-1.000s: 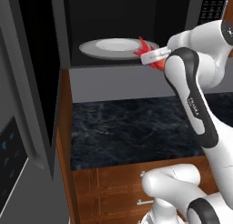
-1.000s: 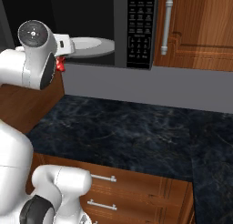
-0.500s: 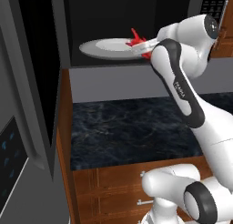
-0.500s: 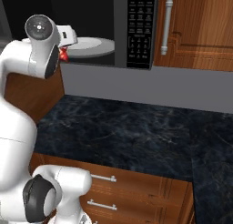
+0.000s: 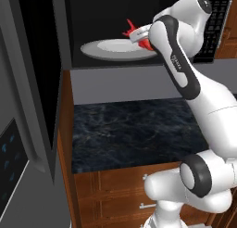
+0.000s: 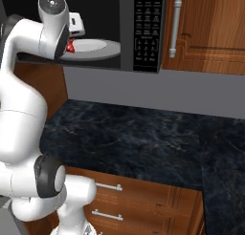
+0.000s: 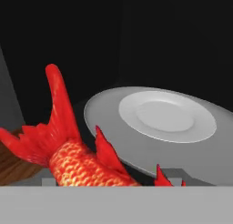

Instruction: Transport the fish from the fridge to the microwave and turn on the microwave.

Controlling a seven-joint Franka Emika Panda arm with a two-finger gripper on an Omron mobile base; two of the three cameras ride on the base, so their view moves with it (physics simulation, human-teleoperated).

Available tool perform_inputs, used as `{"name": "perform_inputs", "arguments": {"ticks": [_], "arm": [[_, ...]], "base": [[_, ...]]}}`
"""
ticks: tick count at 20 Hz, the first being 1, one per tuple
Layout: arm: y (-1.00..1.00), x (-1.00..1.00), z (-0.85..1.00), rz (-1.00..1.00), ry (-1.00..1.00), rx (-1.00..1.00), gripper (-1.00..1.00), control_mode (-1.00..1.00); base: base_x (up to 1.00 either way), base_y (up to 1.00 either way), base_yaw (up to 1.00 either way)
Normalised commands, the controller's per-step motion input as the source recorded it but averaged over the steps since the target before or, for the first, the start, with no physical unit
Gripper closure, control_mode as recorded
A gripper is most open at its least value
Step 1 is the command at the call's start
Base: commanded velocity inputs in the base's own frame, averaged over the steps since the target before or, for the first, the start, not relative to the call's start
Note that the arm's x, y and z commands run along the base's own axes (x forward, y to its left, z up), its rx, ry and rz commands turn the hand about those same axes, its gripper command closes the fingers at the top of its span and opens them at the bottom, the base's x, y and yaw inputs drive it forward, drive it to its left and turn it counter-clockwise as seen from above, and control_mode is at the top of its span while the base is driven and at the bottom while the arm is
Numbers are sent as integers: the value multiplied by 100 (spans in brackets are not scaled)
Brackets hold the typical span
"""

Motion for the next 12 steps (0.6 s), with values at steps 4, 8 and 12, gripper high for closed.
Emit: {"name": "perform_inputs", "arguments": {"ticks": [4,8,12], "arm": [[16,38,0,0,2,-12,100,-100],[15,45,0,0,0,-10,100,-100],[12,48,-1,0,0,-4,100,-100]], "base": [[0,0,0],[0,0,0],[0,0,0]]}}
